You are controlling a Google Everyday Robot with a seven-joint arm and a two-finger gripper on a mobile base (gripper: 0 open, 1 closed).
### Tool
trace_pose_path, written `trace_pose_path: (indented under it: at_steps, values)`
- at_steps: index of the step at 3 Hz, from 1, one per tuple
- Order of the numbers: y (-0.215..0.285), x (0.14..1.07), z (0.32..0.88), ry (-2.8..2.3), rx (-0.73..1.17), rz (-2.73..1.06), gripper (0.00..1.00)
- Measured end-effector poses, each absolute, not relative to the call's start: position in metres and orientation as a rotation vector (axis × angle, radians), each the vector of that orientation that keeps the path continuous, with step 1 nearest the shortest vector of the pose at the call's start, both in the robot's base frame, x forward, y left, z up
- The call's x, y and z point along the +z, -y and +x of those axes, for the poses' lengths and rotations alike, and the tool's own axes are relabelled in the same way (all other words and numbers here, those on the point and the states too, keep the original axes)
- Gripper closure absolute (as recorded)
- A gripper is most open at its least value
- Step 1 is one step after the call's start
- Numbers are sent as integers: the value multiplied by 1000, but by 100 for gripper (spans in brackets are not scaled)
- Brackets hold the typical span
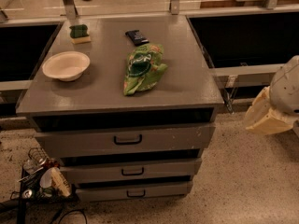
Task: Open middle drawer
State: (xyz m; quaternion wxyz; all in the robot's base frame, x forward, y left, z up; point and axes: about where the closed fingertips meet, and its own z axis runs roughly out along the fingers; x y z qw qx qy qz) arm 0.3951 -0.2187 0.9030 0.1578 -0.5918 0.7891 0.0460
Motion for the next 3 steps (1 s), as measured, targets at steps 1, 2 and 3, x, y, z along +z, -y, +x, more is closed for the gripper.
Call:
trace_pose_path:
  at_steps: [1,2,3]
  values:
    - [217,864,387,-2319,175,-1641,100]
    - [214,799,379,-2371,254,-1613,100]
    - [210,762,376,-2372,328,-1627,100]
